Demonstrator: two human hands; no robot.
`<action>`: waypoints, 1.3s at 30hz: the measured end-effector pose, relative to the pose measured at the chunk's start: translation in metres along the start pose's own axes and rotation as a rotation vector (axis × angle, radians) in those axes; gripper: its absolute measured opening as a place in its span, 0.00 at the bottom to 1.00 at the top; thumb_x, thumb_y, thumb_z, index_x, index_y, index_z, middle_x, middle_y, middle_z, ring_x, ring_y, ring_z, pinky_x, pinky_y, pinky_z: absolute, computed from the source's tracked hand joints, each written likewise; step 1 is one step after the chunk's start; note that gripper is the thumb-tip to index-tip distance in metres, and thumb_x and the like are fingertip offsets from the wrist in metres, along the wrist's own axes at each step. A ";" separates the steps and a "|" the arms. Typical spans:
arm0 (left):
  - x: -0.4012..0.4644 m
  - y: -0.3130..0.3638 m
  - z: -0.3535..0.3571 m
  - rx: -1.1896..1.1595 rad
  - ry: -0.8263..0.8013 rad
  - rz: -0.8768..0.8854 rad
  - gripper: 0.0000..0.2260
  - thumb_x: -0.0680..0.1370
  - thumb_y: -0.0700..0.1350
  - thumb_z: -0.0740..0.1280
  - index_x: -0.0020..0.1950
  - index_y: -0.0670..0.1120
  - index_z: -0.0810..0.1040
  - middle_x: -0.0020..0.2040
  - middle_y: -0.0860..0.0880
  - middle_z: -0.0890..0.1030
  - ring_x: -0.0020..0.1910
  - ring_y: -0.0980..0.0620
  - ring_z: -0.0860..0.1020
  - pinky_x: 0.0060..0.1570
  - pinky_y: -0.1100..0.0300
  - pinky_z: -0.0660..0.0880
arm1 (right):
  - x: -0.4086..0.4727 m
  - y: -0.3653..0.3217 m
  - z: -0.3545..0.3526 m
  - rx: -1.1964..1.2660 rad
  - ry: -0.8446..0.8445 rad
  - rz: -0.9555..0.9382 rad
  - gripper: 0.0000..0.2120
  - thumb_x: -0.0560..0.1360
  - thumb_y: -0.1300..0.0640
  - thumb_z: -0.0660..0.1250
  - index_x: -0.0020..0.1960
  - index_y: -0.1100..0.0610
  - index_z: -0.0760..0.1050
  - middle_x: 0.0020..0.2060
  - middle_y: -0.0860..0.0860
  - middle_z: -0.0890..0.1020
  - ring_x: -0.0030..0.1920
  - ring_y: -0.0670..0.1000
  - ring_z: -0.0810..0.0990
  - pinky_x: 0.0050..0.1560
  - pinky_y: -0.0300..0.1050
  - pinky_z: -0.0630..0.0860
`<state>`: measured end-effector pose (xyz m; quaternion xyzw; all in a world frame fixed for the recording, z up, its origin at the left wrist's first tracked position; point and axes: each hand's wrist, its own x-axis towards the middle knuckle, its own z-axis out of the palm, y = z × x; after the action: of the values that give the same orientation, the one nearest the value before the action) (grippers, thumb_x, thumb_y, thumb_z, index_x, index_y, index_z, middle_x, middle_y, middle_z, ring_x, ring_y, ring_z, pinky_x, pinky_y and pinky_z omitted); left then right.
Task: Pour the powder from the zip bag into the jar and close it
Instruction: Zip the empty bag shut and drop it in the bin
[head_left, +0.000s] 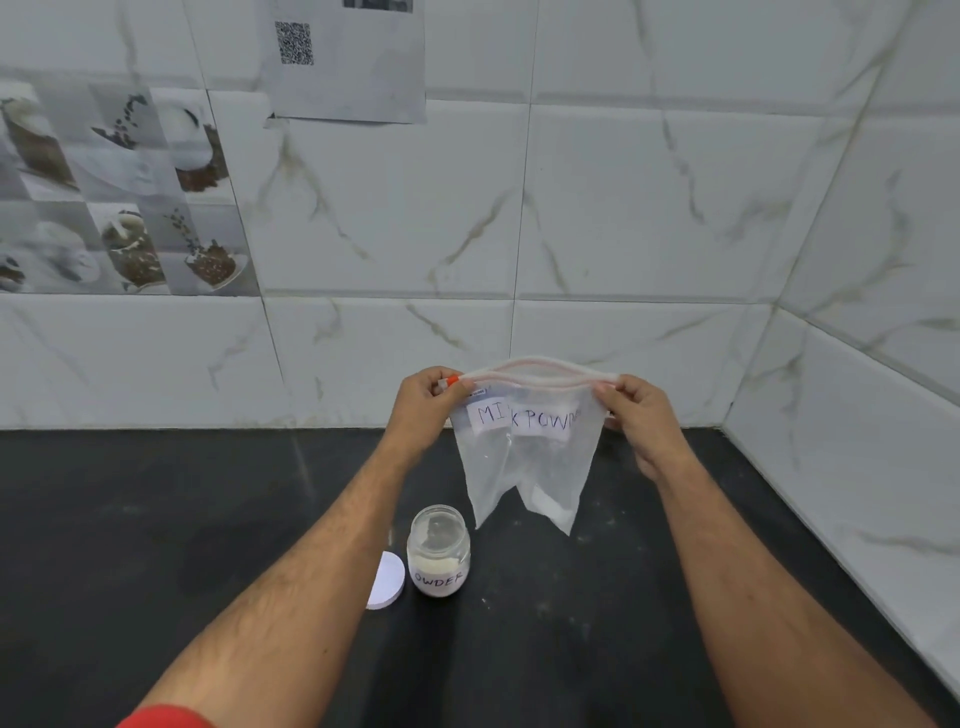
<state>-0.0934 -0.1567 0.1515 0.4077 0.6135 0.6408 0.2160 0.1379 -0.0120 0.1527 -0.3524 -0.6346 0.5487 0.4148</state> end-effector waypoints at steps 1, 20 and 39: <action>0.000 0.001 -0.003 0.000 0.001 -0.002 0.04 0.77 0.42 0.72 0.42 0.44 0.81 0.39 0.46 0.82 0.40 0.50 0.79 0.44 0.57 0.77 | 0.000 -0.003 -0.001 0.026 0.024 0.006 0.10 0.80 0.62 0.67 0.39 0.57 0.77 0.33 0.47 0.83 0.36 0.46 0.81 0.40 0.41 0.78; -0.028 -0.005 0.054 -0.144 0.123 -0.143 0.21 0.81 0.53 0.63 0.45 0.33 0.76 0.38 0.44 0.77 0.38 0.49 0.73 0.41 0.54 0.71 | 0.007 -0.045 0.007 0.173 0.334 -0.042 0.10 0.81 0.51 0.65 0.44 0.54 0.75 0.38 0.51 0.79 0.36 0.47 0.78 0.43 0.47 0.77; -0.027 -0.004 0.021 0.274 0.281 0.113 0.21 0.84 0.51 0.59 0.35 0.39 0.67 0.31 0.47 0.68 0.31 0.53 0.64 0.31 0.59 0.62 | -0.017 -0.017 0.019 -0.433 0.315 -0.231 0.24 0.86 0.49 0.52 0.33 0.56 0.64 0.30 0.50 0.70 0.32 0.48 0.67 0.31 0.36 0.64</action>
<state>-0.0619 -0.1643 0.1386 0.3736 0.6952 0.6131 0.0346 0.1274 -0.0380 0.1656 -0.4390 -0.7007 0.2880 0.4832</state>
